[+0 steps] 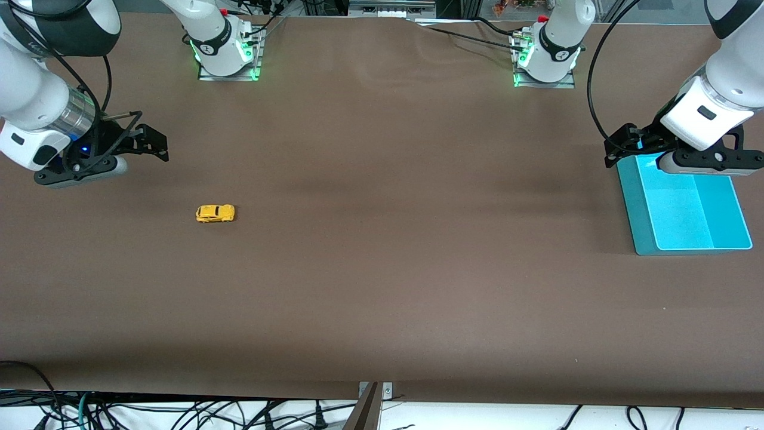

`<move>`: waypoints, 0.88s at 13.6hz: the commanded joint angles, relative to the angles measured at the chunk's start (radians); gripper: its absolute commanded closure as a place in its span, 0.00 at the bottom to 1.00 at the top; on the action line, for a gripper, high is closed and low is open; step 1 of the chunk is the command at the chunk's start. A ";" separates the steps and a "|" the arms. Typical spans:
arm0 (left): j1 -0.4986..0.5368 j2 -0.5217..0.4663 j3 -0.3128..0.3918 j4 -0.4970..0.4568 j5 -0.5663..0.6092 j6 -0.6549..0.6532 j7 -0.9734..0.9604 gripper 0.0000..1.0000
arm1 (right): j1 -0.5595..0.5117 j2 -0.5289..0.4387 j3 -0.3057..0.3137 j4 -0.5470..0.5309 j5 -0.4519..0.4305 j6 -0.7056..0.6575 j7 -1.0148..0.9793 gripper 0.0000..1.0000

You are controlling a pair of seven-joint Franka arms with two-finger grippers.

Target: Wind and store yellow beetle car

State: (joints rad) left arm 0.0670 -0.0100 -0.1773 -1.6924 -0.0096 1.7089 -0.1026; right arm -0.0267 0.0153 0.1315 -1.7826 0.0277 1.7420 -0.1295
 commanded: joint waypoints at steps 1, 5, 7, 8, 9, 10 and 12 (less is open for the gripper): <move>0.010 -0.007 0.001 0.025 -0.018 -0.028 0.023 0.00 | 0.007 0.009 -0.001 0.022 -0.003 -0.036 -0.001 0.00; 0.005 0.002 -0.007 0.066 -0.016 -0.101 0.015 0.00 | 0.005 0.009 -0.001 0.026 -0.003 -0.041 -0.010 0.00; 0.007 0.005 -0.005 0.068 -0.018 -0.101 0.014 0.00 | 0.005 0.009 -0.001 0.028 -0.003 -0.041 -0.010 0.00; 0.007 0.007 -0.002 0.068 -0.018 -0.101 0.014 0.00 | 0.004 0.011 -0.001 0.028 -0.002 -0.041 -0.009 0.00; 0.005 0.008 -0.004 0.068 -0.018 -0.100 0.014 0.00 | 0.004 0.015 -0.003 0.028 0.000 -0.041 -0.007 0.00; 0.005 0.007 -0.005 0.068 -0.020 -0.100 0.014 0.00 | 0.004 0.017 -0.003 0.028 0.001 -0.041 -0.003 0.00; 0.004 0.007 -0.007 0.069 -0.020 -0.100 0.012 0.00 | -0.001 0.018 -0.004 0.028 0.004 -0.039 -0.007 0.00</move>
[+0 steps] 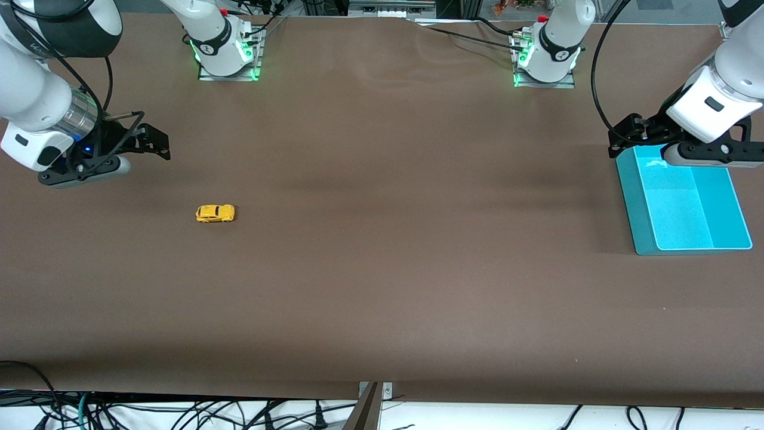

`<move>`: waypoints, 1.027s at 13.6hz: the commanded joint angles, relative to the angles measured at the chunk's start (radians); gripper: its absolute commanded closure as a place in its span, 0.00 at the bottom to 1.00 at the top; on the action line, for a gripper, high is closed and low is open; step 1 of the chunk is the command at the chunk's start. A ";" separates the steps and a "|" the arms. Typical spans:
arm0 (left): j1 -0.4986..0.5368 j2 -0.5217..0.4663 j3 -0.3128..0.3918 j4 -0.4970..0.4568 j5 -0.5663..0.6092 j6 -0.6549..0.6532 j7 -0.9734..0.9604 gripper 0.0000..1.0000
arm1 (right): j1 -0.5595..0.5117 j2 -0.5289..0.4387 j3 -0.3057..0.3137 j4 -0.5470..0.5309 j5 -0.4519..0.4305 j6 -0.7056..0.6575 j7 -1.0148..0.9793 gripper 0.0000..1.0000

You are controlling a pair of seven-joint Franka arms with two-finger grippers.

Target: Wind and store yellow beetle car

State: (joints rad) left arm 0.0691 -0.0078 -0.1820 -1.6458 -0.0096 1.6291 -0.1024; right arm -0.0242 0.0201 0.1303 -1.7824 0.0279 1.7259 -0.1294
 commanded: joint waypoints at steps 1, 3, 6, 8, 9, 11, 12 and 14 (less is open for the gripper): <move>0.001 0.005 -0.002 0.023 -0.020 -0.020 0.012 0.00 | 0.000 0.014 -0.003 0.028 0.003 -0.023 -0.007 0.00; 0.003 0.006 -0.002 0.029 -0.020 -0.021 0.012 0.00 | -0.002 0.014 -0.005 0.028 0.004 -0.025 -0.007 0.00; -0.003 0.012 -0.002 0.034 -0.020 -0.021 0.012 0.00 | -0.002 0.014 -0.005 0.026 0.004 -0.025 -0.009 0.00; -0.006 0.017 -0.004 0.047 -0.020 -0.025 0.010 0.00 | -0.002 0.014 -0.005 0.026 0.004 -0.026 -0.009 0.00; -0.006 0.017 -0.004 0.047 -0.020 -0.026 0.003 0.00 | -0.003 0.014 -0.005 0.023 0.003 -0.025 -0.009 0.00; -0.002 0.017 -0.004 0.047 -0.018 -0.028 0.006 0.00 | -0.006 0.018 -0.005 0.020 0.003 -0.023 -0.010 0.00; -0.003 0.017 -0.002 0.047 -0.020 -0.028 0.006 0.00 | -0.006 0.023 -0.005 0.023 0.003 -0.025 -0.015 0.00; -0.002 0.017 -0.002 0.047 -0.018 -0.029 0.006 0.00 | -0.006 0.023 -0.005 0.021 0.003 -0.025 -0.013 0.00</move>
